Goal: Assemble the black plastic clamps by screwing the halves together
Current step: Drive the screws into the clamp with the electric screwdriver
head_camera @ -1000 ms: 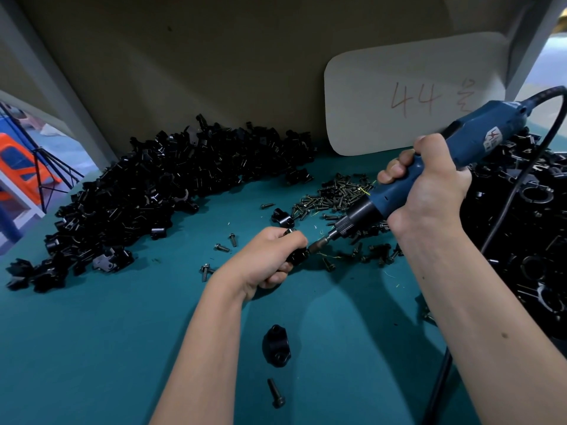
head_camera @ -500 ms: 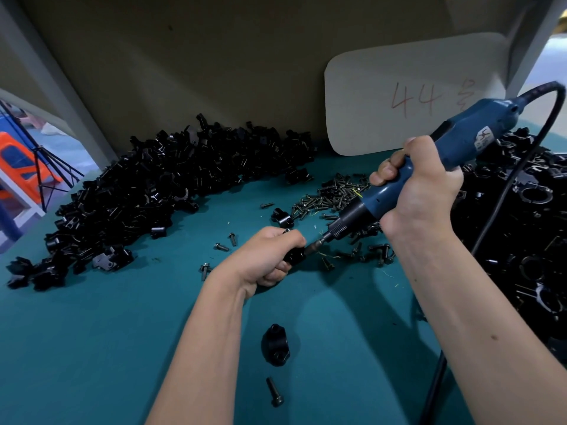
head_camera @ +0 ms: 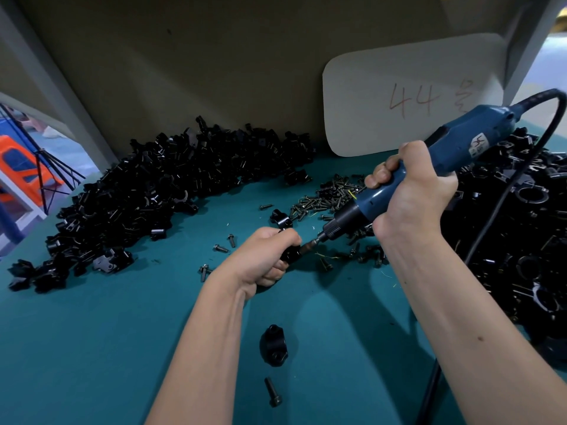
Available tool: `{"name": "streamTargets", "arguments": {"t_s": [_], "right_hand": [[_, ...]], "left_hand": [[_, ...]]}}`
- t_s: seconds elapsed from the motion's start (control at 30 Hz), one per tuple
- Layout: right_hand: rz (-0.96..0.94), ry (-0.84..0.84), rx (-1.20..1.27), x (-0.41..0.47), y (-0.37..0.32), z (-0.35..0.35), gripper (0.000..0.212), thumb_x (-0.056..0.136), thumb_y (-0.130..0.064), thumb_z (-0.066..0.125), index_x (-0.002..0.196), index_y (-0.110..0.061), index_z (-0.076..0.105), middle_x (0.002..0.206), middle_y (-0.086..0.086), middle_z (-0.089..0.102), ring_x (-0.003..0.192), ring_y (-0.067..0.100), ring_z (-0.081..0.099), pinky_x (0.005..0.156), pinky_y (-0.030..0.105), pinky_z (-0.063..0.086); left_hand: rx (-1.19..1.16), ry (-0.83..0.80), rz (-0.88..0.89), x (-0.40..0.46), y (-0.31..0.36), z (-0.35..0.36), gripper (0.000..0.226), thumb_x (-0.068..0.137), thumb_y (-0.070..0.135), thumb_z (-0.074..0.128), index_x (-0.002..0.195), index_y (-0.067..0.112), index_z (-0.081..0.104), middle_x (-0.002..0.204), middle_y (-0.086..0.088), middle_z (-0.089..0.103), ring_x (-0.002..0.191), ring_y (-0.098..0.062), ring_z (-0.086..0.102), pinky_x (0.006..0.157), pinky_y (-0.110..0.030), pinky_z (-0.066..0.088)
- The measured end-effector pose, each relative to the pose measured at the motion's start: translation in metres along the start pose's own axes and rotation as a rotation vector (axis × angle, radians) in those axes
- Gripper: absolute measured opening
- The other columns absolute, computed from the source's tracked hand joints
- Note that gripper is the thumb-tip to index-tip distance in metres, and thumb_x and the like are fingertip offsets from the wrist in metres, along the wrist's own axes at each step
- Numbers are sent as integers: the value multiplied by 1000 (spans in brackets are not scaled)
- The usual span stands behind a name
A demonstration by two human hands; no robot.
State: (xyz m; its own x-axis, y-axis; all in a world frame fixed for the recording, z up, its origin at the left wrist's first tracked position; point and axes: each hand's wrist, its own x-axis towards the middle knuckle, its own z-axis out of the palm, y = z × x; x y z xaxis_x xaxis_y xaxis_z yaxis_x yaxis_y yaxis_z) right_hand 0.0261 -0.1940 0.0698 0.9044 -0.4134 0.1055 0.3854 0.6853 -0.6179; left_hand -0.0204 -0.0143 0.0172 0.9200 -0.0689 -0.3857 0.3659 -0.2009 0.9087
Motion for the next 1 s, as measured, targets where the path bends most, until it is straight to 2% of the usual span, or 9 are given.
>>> {"name": "streamTargets", "arguments": {"t_s": [0.17, 0.3, 0.5, 0.63, 0.73, 0.87, 0.93, 1.0], "right_hand": [[-11, -39, 6, 0, 1, 0, 20, 80, 3, 54, 80, -12, 40, 56, 6, 39, 45, 18, 39, 48, 28, 38], [1, 22, 3, 3, 1, -3, 22, 83, 6, 52, 79, -12, 39, 58, 7, 38, 45, 19, 38, 48, 28, 37], [32, 61, 3, 8, -2, -9, 23, 84, 4, 54, 79, -12, 39, 59, 5, 41, 46, 19, 39, 49, 29, 38], [57, 34, 30, 8, -3, -9, 24, 85, 5, 51, 75, -13, 38, 59, 5, 41, 46, 17, 39, 49, 27, 37], [116, -52, 61, 10, -8, -10, 27, 90, 0, 51, 71, -14, 39, 59, 1, 41, 46, 14, 38, 47, 25, 36], [171, -314, 112, 13, -23, -13, 28, 95, -17, 51, 67, -19, 47, 59, -4, 43, 46, 9, 39, 47, 24, 35], [193, -459, 162, 15, -31, -13, 23, 95, -23, 49, 73, -19, 47, 60, -6, 44, 46, 7, 38, 47, 23, 34], [184, -493, 194, 16, -38, -11, 19, 96, -25, 49, 78, -19, 45, 60, -6, 44, 46, 7, 39, 48, 22, 34]], "left_hand": [[9, -5, -4, 2, -2, -1, 22, 97, 25, 53, 76, 20, 45, 54, 5, 30, 42, -9, 19, 39, -17, 11], [23, 26, 19, 7, -5, 1, 25, 93, 25, 54, 72, 22, 43, 54, 5, 31, 42, -10, 19, 38, -15, 13], [22, 47, 70, 7, -6, 6, 20, 75, 36, 59, 71, 25, 43, 55, 6, 34, 42, -10, 19, 38, -17, 14], [10, 13, 59, 4, -7, 3, 22, 86, 32, 60, 73, 24, 44, 54, 7, 34, 42, -9, 20, 37, -16, 14], [-18, -31, 42, 1, -5, 2, 23, 92, 33, 59, 77, 23, 45, 54, 6, 33, 41, -8, 22, 35, -15, 15], [-62, -130, 35, -3, -3, 5, 25, 101, 29, 54, 78, 23, 45, 55, 5, 30, 40, -6, 22, 35, -15, 13], [-93, -218, 52, -4, -4, 8, 28, 99, 29, 56, 73, 25, 46, 56, 3, 29, 40, -5, 21, 34, -13, 13], [-179, -275, 98, -5, -5, 8, 28, 98, 28, 58, 72, 25, 48, 57, 0, 32, 39, -6, 24, 33, -13, 16]]}}
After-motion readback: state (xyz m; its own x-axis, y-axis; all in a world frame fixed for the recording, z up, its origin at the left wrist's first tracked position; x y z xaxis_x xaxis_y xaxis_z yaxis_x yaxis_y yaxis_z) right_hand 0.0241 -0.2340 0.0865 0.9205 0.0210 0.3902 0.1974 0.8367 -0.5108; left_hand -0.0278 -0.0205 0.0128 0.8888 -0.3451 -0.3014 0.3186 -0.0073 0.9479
